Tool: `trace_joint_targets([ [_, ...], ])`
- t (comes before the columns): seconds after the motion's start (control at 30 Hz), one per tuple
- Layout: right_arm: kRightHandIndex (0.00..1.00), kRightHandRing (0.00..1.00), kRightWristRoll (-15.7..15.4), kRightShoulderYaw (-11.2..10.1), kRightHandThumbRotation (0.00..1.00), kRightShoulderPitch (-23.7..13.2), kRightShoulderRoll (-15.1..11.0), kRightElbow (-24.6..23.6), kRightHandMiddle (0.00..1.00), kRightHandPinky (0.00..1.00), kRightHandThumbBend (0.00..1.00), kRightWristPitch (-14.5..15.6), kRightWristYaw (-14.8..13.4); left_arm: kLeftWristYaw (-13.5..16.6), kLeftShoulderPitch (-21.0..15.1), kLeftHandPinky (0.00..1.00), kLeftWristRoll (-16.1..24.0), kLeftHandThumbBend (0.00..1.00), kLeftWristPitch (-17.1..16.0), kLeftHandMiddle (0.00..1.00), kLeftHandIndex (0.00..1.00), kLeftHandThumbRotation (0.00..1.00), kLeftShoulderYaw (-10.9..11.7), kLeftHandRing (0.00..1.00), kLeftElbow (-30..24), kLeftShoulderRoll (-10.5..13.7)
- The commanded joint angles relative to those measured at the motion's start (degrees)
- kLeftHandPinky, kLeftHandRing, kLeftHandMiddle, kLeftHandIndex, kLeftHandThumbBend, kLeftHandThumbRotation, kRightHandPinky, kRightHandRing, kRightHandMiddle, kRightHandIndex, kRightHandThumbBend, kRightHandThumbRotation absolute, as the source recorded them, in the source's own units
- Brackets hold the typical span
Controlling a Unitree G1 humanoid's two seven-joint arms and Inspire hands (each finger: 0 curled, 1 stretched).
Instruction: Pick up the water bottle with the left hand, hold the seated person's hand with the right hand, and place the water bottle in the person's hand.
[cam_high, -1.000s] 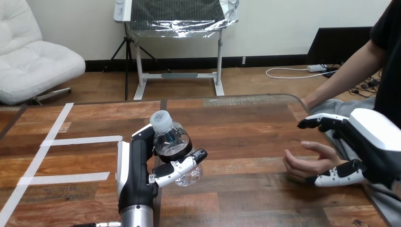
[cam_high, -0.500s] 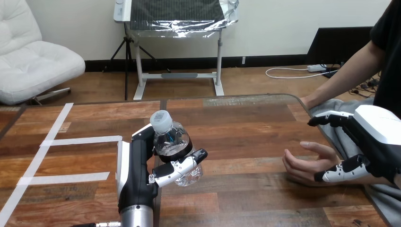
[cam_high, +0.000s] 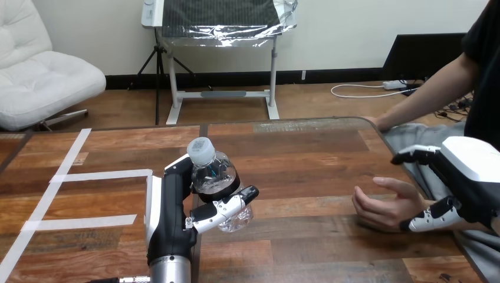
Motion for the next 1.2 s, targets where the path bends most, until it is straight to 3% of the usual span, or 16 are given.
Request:
trace_joint_targets([
  [0.0, 0.79, 0.83, -0.74, 1.05, 0.00, -5.22, -1.99, 1.14, 0.83, 0.77, 0.85, 0.79, 0.35, 0.02, -2.81, 0.41, -0.09, 0.67, -2.97, 0.45, 0.48, 0.00, 0.15, 0.43, -2.71, -0.08],
  [0.63, 0.82, 0.86, -3.27, 4.89, 0.00, -8.94, -3.05, 5.02, 0.86, 0.80, 0.81, 5.89, 5.19, 0.54, -2.70, 0.39, 0.71, 0.68, -2.91, 0.45, 0.47, 0.00, 0.62, 0.42, -3.63, -0.15],
  [1.17, 0.83, 0.86, -3.95, 8.10, 0.00, -11.45, -4.14, 9.61, 0.86, 0.79, 0.78, 7.78, 7.10, 0.54, -2.64, 0.39, 0.86, 0.68, -3.79, 0.45, 0.47, 0.00, 0.69, 0.42, -3.93, 0.06],
])
